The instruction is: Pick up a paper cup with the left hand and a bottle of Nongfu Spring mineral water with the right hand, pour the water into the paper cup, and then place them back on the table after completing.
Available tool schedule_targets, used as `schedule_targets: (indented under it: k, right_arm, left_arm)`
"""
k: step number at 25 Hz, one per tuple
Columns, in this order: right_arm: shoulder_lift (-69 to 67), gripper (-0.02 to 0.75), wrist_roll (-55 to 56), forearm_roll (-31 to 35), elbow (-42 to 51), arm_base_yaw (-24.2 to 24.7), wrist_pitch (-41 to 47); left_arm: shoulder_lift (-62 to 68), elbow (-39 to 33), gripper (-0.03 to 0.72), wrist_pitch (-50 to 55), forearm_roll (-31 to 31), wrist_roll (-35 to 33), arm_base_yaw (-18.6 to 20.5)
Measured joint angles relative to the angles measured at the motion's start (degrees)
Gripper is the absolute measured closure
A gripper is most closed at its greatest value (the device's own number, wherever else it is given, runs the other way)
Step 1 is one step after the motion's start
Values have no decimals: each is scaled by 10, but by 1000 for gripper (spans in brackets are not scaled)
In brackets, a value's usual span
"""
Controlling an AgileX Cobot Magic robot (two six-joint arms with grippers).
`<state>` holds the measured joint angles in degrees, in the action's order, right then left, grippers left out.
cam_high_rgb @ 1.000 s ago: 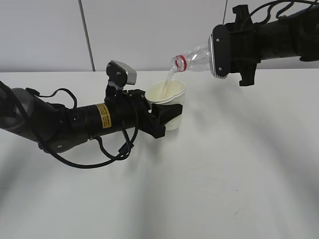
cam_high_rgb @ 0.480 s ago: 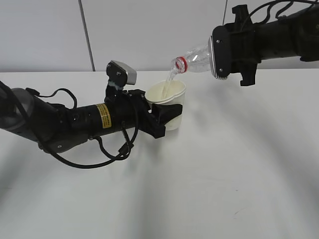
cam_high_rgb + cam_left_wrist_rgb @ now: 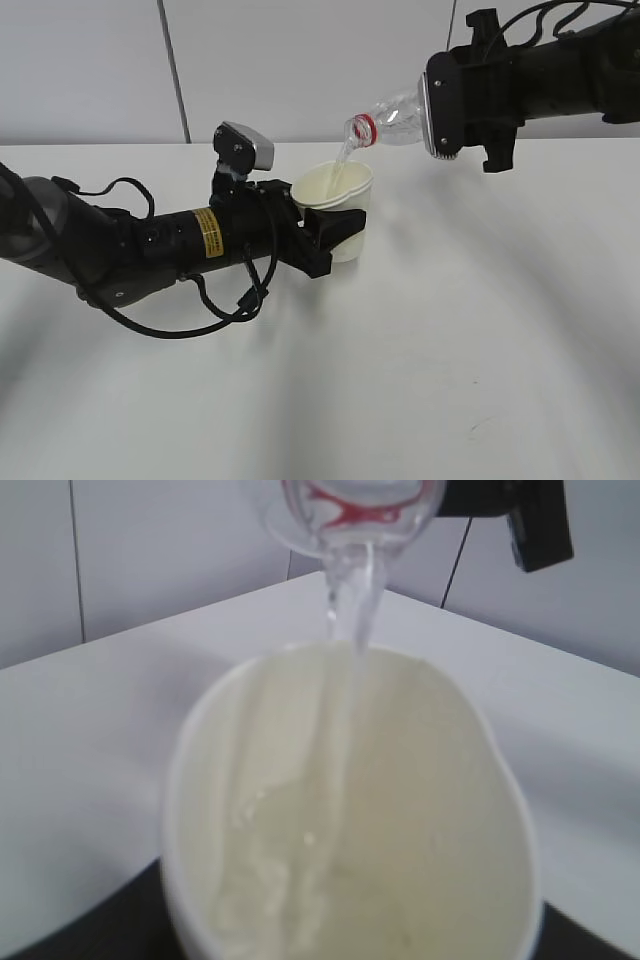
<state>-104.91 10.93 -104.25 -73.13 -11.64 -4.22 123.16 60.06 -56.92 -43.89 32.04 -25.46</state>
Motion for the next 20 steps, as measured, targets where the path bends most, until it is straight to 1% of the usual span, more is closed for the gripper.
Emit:
schedule_targets:
  k: [20]
  right_arm:
    - [0, 330, 10, -1, 0, 0, 7]
  left_arm:
    - [0, 0, 320, 0, 0, 0, 0]
